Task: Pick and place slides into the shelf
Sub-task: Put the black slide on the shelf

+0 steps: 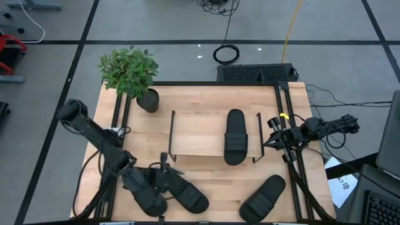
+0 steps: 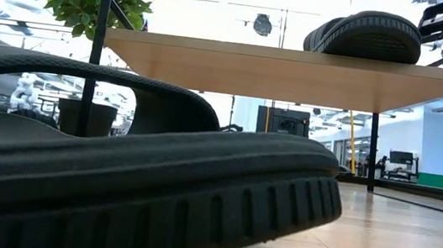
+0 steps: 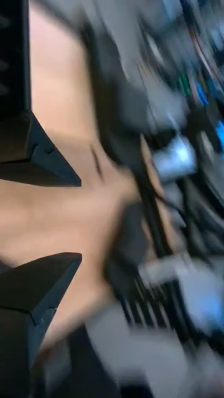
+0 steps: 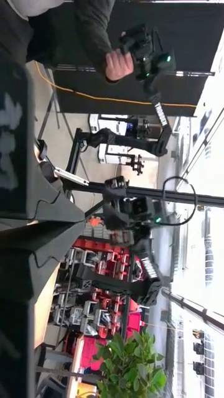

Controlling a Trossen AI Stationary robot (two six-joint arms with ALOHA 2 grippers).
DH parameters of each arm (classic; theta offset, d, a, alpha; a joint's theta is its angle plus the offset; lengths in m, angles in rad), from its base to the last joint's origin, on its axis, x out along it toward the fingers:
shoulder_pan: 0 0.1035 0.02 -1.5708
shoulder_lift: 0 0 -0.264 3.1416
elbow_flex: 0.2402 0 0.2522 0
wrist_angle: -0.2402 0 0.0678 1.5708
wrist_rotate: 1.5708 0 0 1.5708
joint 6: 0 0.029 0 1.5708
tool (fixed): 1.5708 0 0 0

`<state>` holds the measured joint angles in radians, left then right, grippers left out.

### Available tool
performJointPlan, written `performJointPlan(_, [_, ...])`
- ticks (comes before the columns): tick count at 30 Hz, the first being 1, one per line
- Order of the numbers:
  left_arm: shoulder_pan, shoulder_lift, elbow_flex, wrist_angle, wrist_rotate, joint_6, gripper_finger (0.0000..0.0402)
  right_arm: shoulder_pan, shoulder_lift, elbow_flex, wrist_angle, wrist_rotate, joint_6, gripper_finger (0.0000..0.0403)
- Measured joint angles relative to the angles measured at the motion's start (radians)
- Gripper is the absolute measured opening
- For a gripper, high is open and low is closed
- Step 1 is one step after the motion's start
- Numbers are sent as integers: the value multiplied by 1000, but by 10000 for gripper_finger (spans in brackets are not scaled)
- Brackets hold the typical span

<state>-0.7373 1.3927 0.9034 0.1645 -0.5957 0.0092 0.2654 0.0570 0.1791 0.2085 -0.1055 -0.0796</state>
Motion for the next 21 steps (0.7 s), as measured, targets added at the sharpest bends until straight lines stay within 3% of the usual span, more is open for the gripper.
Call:
performJointPlan(3, [-1, -22, -103, 209, 72, 15, 184, 0, 0, 0, -2, 0, -13, 0])
performJointPlan(5, [0, -32, -131, 242, 71, -18, 184, 0, 0, 0, -3, 0, -13, 0])
performJointPlan(13, [0, -34, -142, 207, 96, -135, 184, 0, 0, 0, -3, 0, -14, 0])
performJointPlan(21, [10, 2, -142, -28, 135, -584, 184, 0, 0, 0, -4, 0, -13, 0])
